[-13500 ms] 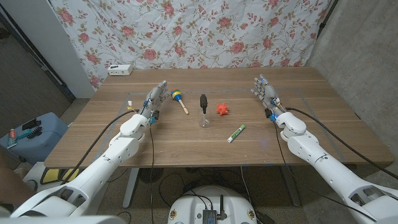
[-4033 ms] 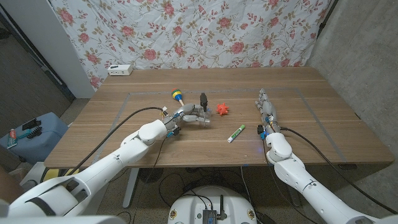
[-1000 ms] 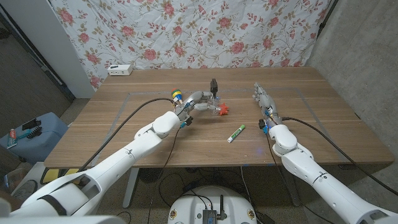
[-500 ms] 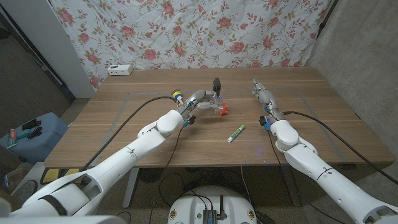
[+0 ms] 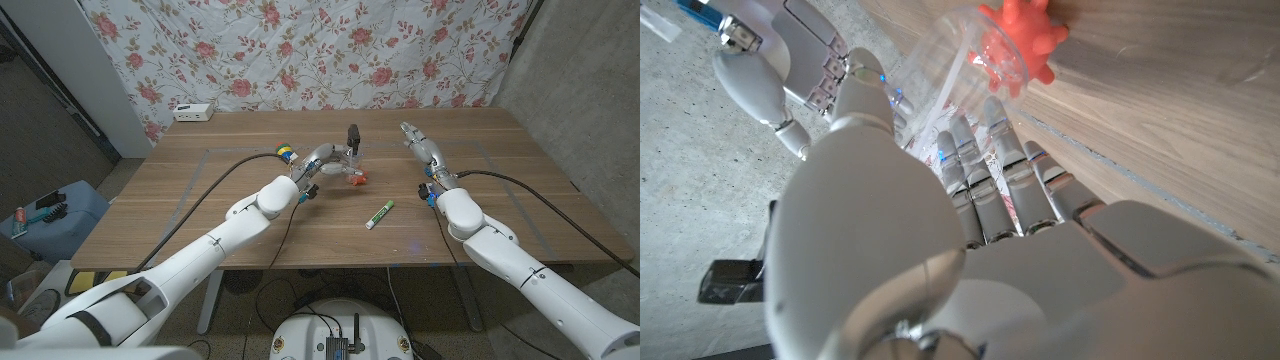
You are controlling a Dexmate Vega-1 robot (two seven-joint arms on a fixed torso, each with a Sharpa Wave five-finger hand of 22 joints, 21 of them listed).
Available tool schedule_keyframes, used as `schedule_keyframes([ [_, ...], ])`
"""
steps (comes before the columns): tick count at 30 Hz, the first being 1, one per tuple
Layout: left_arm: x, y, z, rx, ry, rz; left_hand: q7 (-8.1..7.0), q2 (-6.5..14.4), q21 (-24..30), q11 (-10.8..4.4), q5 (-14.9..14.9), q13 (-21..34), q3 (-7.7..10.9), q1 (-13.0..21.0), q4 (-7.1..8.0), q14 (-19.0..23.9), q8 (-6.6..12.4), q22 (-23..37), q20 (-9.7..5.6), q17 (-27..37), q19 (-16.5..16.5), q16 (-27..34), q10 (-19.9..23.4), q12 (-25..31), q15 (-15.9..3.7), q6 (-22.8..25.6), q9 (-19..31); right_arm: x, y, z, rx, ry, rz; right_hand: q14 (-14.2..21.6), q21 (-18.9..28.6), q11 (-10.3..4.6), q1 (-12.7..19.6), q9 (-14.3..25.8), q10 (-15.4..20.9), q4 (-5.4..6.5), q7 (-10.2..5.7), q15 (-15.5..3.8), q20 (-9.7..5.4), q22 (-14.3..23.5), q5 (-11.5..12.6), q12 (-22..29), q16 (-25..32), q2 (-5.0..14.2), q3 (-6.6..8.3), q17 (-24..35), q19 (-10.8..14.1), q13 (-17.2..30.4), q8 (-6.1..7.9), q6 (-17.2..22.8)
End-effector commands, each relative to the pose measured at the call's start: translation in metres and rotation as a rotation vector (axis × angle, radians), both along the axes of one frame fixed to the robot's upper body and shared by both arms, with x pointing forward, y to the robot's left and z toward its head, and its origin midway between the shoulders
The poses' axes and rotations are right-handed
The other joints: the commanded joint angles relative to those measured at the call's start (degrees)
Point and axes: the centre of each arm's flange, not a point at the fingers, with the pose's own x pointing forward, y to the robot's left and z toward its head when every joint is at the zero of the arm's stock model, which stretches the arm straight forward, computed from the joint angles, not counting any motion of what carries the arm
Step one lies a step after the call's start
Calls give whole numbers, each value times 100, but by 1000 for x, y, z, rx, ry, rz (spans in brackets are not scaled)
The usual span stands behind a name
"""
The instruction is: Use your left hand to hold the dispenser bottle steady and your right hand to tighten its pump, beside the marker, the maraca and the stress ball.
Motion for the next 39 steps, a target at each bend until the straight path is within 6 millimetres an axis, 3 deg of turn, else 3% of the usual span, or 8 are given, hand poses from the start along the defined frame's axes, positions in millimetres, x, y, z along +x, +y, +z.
schedule_keyframes([
  [1,5,-5,0,14,-1,-13,-8,767,-5,-209,-15,271,352,168,291,452,41,-1,-483,12,27,-23,289,19,-801,1051,5,-18,4,15,-124,-51,-57,50,26,-19,104,11,91,-76,-8,-41,-191,27,14,36,6,0,24,7,101,16,47,98],
  [5,7,-6,2,23,-2,-13,-1,774,-6,-205,-14,288,375,168,286,463,50,-1,-480,13,24,-28,321,24,-807,1068,6,-23,5,20,-177,-66,-74,105,39,-44,168,11,158,-127,-40,-71,-204,27,11,51,17,3,50,4,181,18,61,162],
  [15,7,-6,8,48,-6,-8,-20,782,-8,-215,-15,315,401,147,290,484,62,-1,-498,20,16,-32,320,9,-809,1091,7,-33,9,38,-331,-100,-131,228,28,-211,336,14,218,-259,-342,-155,-222,27,3,38,29,33,130,3,300,22,-4,43],
  [24,5,-8,14,63,-10,-2,-23,778,-9,-210,-16,339,425,140,283,492,68,-2,-504,23,10,-39,333,2,-818,1098,8,-41,9,51,-428,-132,-166,293,25,-234,455,17,332,-359,-478,-202,-228,27,-4,58,29,27,175,-2,377,25,15,73],
  [39,2,-12,21,88,-42,-1,-10,776,-7,-202,-17,379,465,133,271,493,86,-2,-512,34,10,-48,350,-14,-829,1126,9,-57,9,75,-612,-157,-276,377,44,-271,586,24,373,-487,-540,-232,-180,31,-17,47,29,-18,208,-6,533,28,52,202],
])
